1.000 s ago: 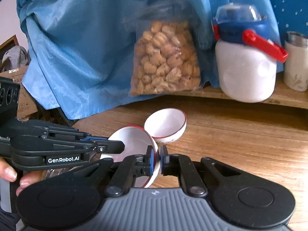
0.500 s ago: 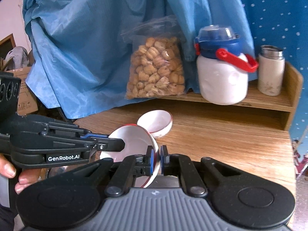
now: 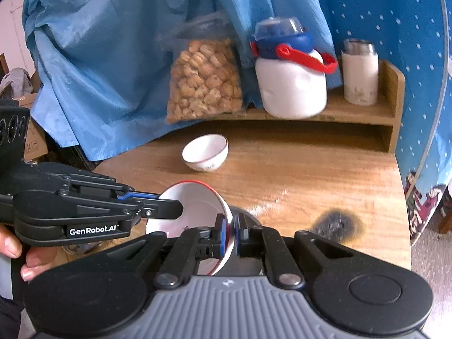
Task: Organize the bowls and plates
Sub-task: 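Lift the white bowl with both tools and lower it into the steel bowl, then open both tools to release the white bowl and withdraw, then move both tools to the smaller white red-rimmed bowl, then grip the small white bowl rim with both tools and lift it, then carry the small white bowl with both tools and lower it onto the stack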
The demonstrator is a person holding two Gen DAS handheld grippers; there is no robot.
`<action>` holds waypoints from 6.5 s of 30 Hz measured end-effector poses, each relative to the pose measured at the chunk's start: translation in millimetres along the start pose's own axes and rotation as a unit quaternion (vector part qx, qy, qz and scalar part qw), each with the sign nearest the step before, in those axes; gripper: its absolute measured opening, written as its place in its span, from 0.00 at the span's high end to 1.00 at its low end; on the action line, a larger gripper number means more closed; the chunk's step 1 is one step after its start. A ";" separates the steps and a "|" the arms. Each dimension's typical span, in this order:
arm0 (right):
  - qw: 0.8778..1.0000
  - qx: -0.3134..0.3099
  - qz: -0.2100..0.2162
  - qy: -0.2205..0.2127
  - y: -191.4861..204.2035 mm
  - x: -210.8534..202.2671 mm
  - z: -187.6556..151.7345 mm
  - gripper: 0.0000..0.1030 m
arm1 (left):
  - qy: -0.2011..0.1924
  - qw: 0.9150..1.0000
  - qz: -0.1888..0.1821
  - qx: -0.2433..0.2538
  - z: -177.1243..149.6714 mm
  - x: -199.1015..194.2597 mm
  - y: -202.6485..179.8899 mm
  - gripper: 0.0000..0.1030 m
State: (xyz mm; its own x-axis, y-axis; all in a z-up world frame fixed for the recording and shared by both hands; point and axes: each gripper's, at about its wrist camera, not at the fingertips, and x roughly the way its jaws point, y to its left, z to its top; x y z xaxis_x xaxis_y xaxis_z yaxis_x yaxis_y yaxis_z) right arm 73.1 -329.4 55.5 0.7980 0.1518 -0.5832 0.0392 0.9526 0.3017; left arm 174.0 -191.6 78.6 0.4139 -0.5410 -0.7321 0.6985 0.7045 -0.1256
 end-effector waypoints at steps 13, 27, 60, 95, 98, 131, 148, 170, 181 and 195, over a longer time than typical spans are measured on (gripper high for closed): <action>1.000 0.017 -0.001 0.023 -8.8 8.6 -13.8 0.93 | 0.034 0.999 0.006 0.009 -7.7 13.6 -6.0 0.95; 0.999 0.015 0.004 0.043 -10.4 18.5 -10.5 0.93 | 0.059 0.998 0.006 0.008 -5.8 23.6 -2.8 0.95; 1.000 -0.019 -0.008 0.001 -18.1 17.9 -1.6 0.89 | 0.016 0.999 -0.002 -0.037 4.1 11.6 22.8 0.85; 0.999 0.047 0.017 0.002 -35.4 144.7 91.9 0.00 | -0.020 0.974 0.189 -0.122 56.4 64.5 145.0 0.01; 0.999 0.052 0.016 0.007 -33.8 158.6 92.4 0.00 | -0.015 0.972 0.194 -0.134 56.7 71.9 155.1 0.01; 0.999 0.002 0.019 0.049 -11.9 196.3 92.6 0.43 | -0.001 0.980 0.155 -0.124 48.9 107.0 155.7 0.16; 0.997 -0.011 0.049 0.062 -0.3 211.4 91.4 0.71 | 0.016 0.987 0.078 -0.141 43.4 112.3 147.6 0.80; 0.994 0.017 0.078 0.079 -14.0 202.9 91.0 0.84 | -0.032 0.980 0.074 -0.180 43.6 86.5 142.1 0.86; 0.995 0.011 0.083 0.051 -8.4 159.8 92.3 0.84 | -0.063 0.980 0.068 -0.174 45.1 49.7 122.7 0.86; 0.998 0.006 0.061 0.033 -7.0 77.8 73.5 0.84 | -0.088 0.985 0.035 -0.144 31.0 8.8 65.4 0.86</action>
State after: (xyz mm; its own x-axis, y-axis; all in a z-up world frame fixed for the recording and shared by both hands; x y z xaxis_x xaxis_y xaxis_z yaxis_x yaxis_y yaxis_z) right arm 179.1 -343.6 63.4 0.7563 0.2829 -0.5899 -0.0480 0.9232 0.3812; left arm 241.4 -164.6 84.6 0.5679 -0.5393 -0.6218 0.4803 0.8306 -0.2818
